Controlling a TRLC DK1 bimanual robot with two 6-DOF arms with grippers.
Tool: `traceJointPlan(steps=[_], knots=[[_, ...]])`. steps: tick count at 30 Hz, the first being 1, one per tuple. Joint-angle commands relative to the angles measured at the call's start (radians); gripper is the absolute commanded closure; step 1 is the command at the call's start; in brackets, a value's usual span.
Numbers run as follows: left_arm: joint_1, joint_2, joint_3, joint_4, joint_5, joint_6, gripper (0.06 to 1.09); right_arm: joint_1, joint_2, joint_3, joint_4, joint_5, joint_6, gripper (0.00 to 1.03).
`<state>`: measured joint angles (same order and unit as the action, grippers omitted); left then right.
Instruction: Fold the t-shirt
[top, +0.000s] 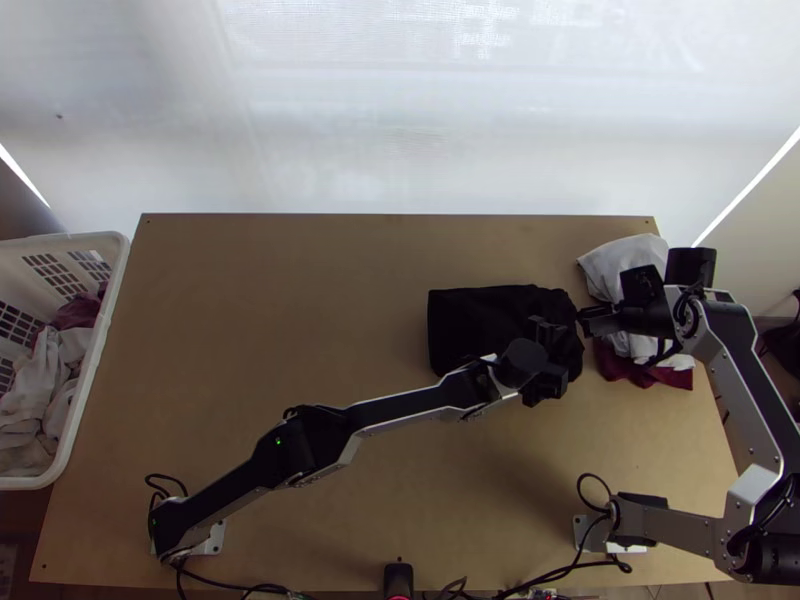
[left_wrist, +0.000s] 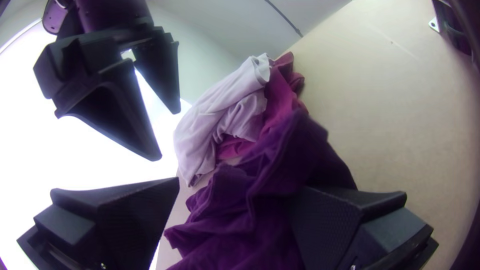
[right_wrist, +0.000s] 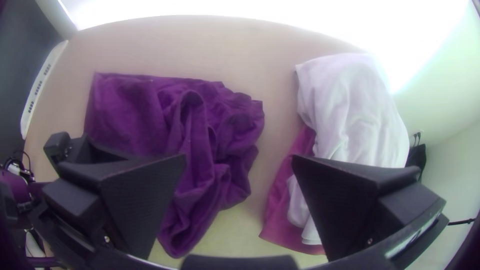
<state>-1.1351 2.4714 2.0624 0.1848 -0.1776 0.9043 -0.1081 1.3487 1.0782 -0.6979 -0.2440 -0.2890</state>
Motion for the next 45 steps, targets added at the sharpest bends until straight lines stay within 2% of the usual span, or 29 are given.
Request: traceJointPlan(steps=[1, 9, 20, 22, 25, 27, 28, 30, 32, 34, 35, 37, 38, 39, 43, 45], knots=[[0.014, -0.023, 0.016, -0.005, -0.019, -0.005, 0.1, -0.021, -0.003, 0.011, -0.002, -0.005, -0.001, 0.05], [0.094, -0.034, 0.15, -0.024, -0.04, -0.005, 0.1, -0.021, -0.011, -0.008, -0.003, -0.015, 0.002, 0.05], [0.126, -0.1, 0.156, -0.073, -0.059, -0.021, 0.1, -0.018, -0.02, -0.003, -0.011, -0.035, 0.01, 0.05], [0.147, -0.132, 0.157, -0.14, -0.062, -0.096, 0.11, -0.004, -0.026, -0.001, -0.025, -0.055, 0.024, 0.07], [0.179, -0.19, 0.165, -0.335, -0.06, -0.258, 0.1, 0.05, -0.043, -0.006, -0.032, -0.058, 0.039, 0.17], [0.195, -0.223, 0.165, -0.501, -0.059, -0.34, 0.11, 0.084, -0.052, -0.004, -0.035, -0.058, 0.051, 0.27], [0.202, -0.238, 0.166, -0.59, -0.046, -0.377, 0.11, 0.099, -0.056, -0.003, -0.035, -0.058, 0.054, 0.35], [0.233, -0.258, 0.168, -0.752, 0.003, -0.498, 0.19, 0.136, -0.06, 0.0, -0.035, -0.061, 0.059, 0.51], [0.252, -0.275, 0.156, -0.88, 0.03, -0.581, 0.32, 0.173, -0.062, -0.003, -0.028, -0.061, 0.06, 0.71], [0.265, -0.305, 0.116, -0.9, 0.056, -0.628, 0.51, 0.216, -0.06, -0.006, -0.023, -0.063, 0.06, 0.92], [0.27, -0.316, 0.108, -0.901, 0.063, -0.636, 0.61, 0.231, -0.059, -0.011, -0.015, -0.063, 0.06, 0.98], [0.288, -0.328, 0.111, -0.892, 0.075, -0.671, 0.8, 0.257, -0.051, -0.017, -0.005, -0.063, 0.06, 1.0], [0.299, -0.33, 0.114, -0.886, 0.092, -0.686, 0.95, 0.268, -0.043, -0.017, -0.005, -0.064, 0.063, 1.0], [0.31, -0.33, 0.116, -0.884, 0.101, -0.709, 1.05, 0.275, -0.037, -0.017, -0.003, -0.066, 0.067, 1.0], [0.334, -0.328, 0.079, -0.907, 0.153, -0.763, 1.05, 0.323, -0.037, -0.05, 0.083, -0.071, 0.083, 1.0], [0.331, -0.331, 0.025, -0.851, 0.162, -0.768, 1.05, 0.349, -0.039, -0.12, 0.229, -0.052, 0.083, 1.0]])
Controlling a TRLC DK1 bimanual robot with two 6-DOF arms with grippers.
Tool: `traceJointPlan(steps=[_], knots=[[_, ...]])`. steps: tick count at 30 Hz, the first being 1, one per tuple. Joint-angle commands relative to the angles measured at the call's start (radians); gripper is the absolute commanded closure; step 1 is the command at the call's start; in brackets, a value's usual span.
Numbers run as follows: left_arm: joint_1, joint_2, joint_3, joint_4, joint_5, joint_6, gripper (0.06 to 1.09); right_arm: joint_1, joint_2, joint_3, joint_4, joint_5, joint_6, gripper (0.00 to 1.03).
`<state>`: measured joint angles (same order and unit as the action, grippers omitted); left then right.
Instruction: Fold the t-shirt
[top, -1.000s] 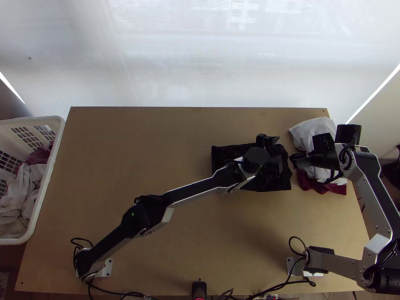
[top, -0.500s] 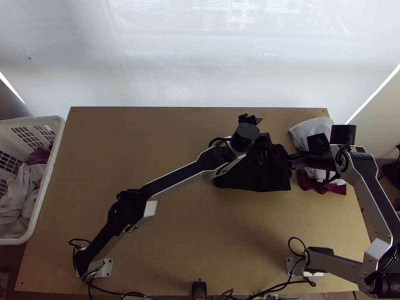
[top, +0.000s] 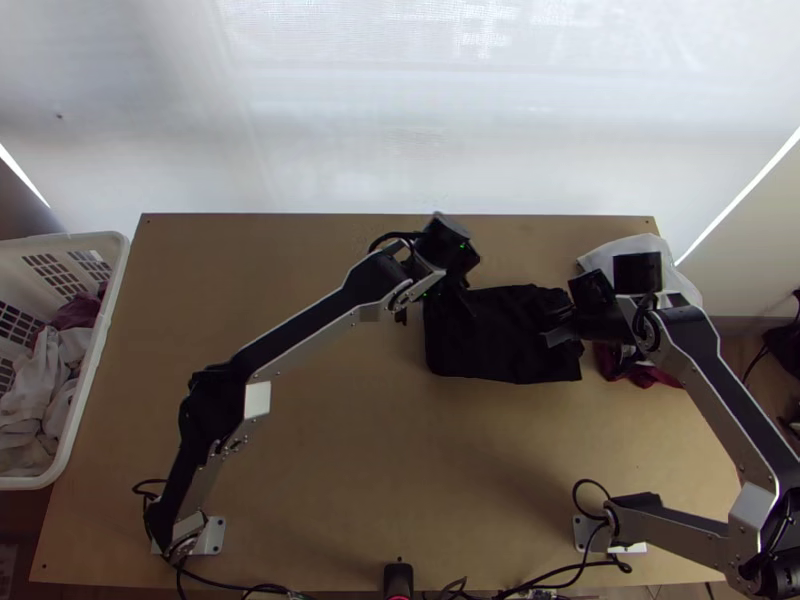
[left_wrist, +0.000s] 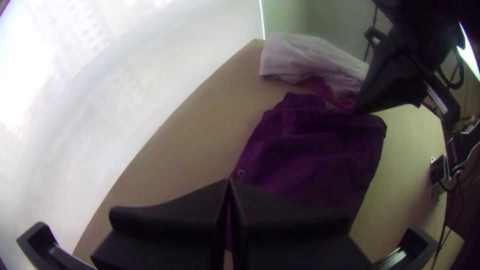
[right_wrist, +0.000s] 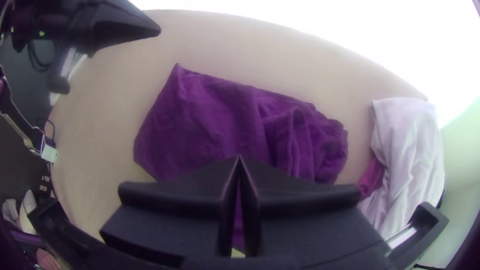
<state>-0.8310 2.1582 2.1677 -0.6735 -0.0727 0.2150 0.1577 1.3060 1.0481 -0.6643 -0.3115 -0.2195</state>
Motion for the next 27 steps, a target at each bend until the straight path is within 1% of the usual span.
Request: traceJointPlan(steps=[1, 3, 5, 6, 9, 12, 14, 19, 24, 27], knots=[[0.029, -0.012, -0.097, 0.029, 0.079, -0.094, 1.05, 0.103, 0.007, -0.122, 0.267, 0.055, 0.006, 1.0], [0.03, 0.012, -0.101, 0.035, 0.111, -0.12, 1.05, 0.132, 0.026, -0.16, 0.347, 0.094, -0.03, 1.0], [0.033, 0.029, -0.103, 0.038, 0.182, -0.149, 1.05, 0.144, 0.039, -0.191, 0.393, 0.111, -0.052, 1.0], [0.032, 0.034, -0.106, 0.046, 0.205, -0.16, 1.05, 0.152, 0.039, -0.22, 0.443, 0.126, -0.06, 1.0], [0.018, 0.04, -0.128, 0.077, 0.212, -0.174, 1.05, 0.166, 0.042, -0.315, 0.603, 0.183, -0.095, 1.0], [0.006, 0.042, -0.184, 0.101, 0.238, -0.178, 1.05, 0.194, 0.042, -0.37, 0.689, 0.226, -0.127, 1.0], [-0.002, 0.032, -0.238, 0.132, 0.254, -0.181, 1.05, 0.217, 0.038, -0.395, 0.715, 0.255, -0.153, 1.0], [-0.02, 0.022, -0.299, 0.173, 0.258, -0.183, 1.05, 0.24, 0.03, -0.474, 0.856, 0.298, -0.213, 1.0], [-0.016, 0.028, -0.328, 0.192, 0.257, -0.174, 1.05, 0.241, 0.088, -0.487, 0.881, 0.298, -0.268, 1.0], [-0.011, 0.026, -0.358, 0.206, 0.254, -0.172, 1.05, 0.217, 0.118, -0.49, 0.881, 0.298, -0.296, 1.0]])
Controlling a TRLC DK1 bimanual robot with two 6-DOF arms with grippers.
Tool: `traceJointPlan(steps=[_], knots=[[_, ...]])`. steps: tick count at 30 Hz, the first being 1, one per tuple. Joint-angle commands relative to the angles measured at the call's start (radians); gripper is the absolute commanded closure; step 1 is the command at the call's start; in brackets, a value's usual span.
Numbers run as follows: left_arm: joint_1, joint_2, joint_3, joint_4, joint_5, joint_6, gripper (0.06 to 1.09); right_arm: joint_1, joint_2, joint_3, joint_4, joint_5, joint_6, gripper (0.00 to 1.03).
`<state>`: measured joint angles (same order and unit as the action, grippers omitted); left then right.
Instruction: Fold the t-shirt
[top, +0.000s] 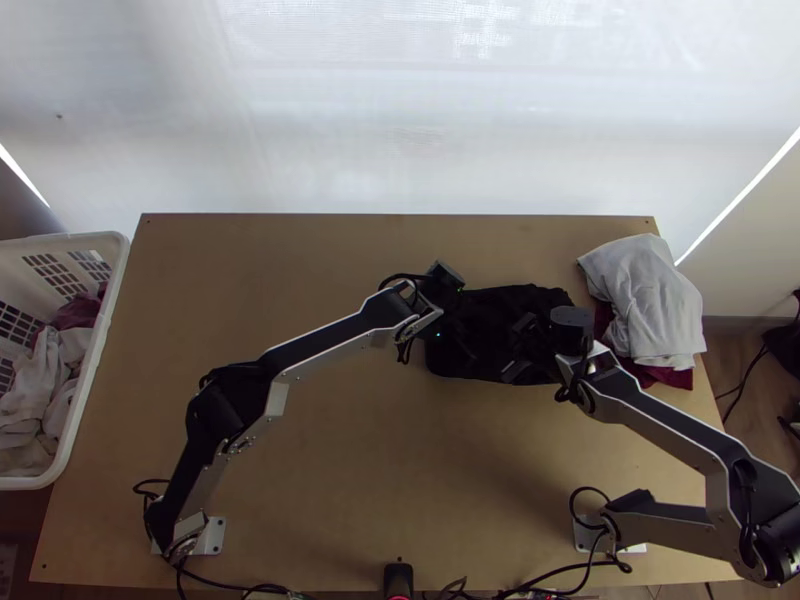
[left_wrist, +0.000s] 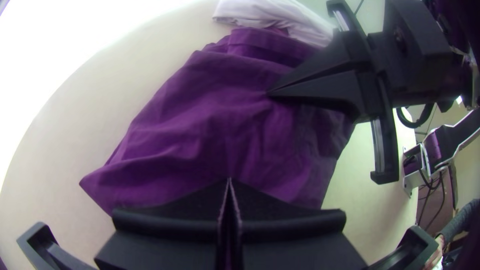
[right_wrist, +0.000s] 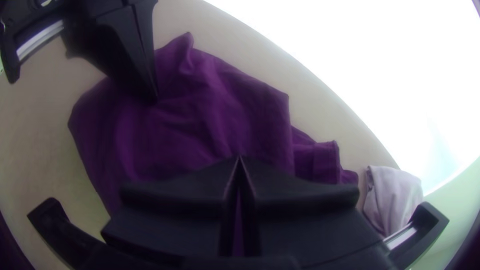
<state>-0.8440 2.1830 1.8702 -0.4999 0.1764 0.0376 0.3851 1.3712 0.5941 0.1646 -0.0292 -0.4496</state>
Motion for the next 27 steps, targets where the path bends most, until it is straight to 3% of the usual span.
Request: traceJointPlan(steps=[1, 27], knots=[[0.003, 0.001, -0.069, 0.038, 0.003, 0.007, 1.05, -0.023, 0.06, -0.034, 0.053, 0.015, -0.075, 1.0], [0.033, 0.0, -0.114, 0.069, -0.037, 0.042, 1.05, -0.396, 0.192, 0.078, 0.099, -0.1, -0.273, 1.0]])
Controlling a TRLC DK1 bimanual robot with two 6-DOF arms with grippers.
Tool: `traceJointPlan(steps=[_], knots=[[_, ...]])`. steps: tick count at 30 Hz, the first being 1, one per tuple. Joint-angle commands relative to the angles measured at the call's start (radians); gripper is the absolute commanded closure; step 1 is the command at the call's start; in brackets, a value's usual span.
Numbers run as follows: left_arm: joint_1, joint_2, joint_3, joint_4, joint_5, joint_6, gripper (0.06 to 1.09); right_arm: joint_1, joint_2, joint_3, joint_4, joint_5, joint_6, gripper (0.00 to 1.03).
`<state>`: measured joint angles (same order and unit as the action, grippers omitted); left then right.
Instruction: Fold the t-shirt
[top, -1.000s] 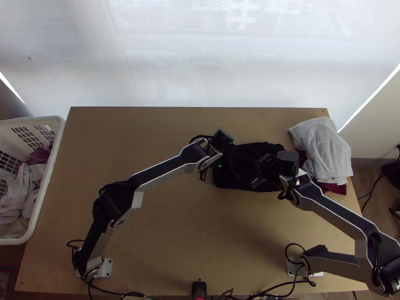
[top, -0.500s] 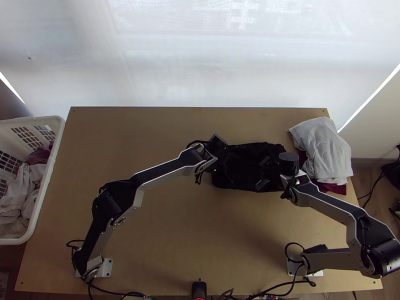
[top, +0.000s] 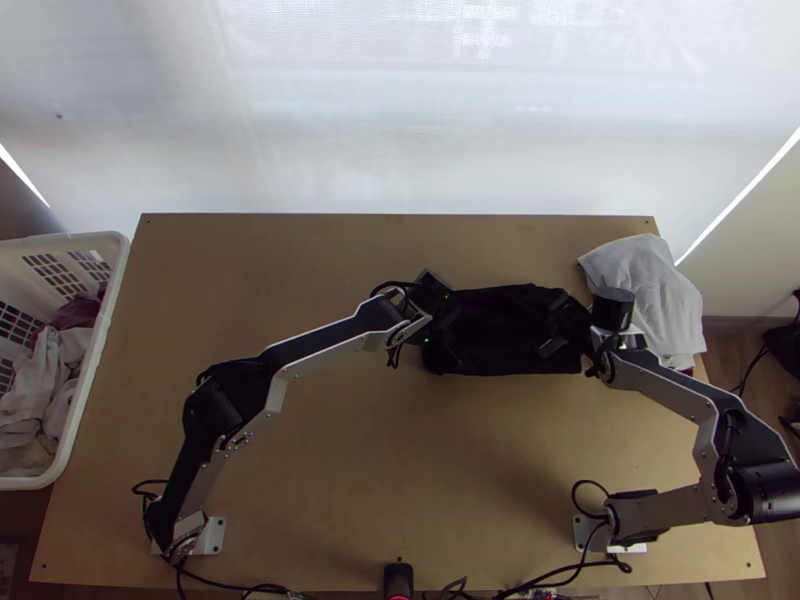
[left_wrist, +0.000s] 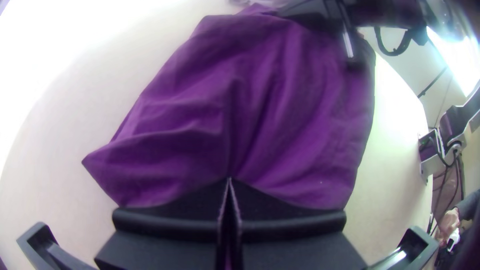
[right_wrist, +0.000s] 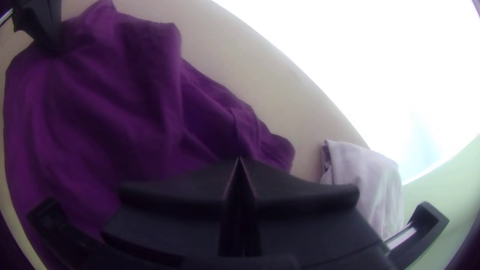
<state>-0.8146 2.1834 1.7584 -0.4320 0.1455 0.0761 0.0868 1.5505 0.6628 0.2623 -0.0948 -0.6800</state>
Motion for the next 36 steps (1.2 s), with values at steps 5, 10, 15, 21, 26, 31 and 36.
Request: traceJointPlan(steps=[5, 10, 15, 21, 26, 31, 36], knots=[[0.003, 0.003, -0.002, 0.003, -0.006, 0.005, 1.05, -0.179, 0.023, 0.011, 0.002, -0.06, -0.085, 1.0], [0.002, 0.007, 0.0, 0.004, -0.006, 0.007, 1.05, -0.21, 0.028, 0.017, 0.002, -0.071, -0.093, 1.0], [0.0, -0.004, 0.0, 0.004, -0.006, 0.013, 1.05, -0.22, 0.005, 0.026, -0.003, -0.071, -0.079, 1.0], [0.008, -0.042, 0.0, 0.004, -0.006, 0.013, 1.0, -0.197, -0.138, 0.052, -0.172, -0.072, -0.021, 0.89], [0.02, -0.07, 0.01, 0.004, -0.006, 0.008, 0.31, -0.186, -0.227, 0.101, -0.314, -0.077, 0.06, 0.71], [0.034, -0.097, 0.016, 0.003, -0.006, 0.002, 0.11, -0.156, -0.293, 0.129, -0.429, -0.077, 0.126, 0.42], [0.054, -0.143, 0.012, 0.003, -0.009, 0.014, 0.11, -0.101, -0.339, 0.12, -0.491, -0.077, 0.149, 0.34]])
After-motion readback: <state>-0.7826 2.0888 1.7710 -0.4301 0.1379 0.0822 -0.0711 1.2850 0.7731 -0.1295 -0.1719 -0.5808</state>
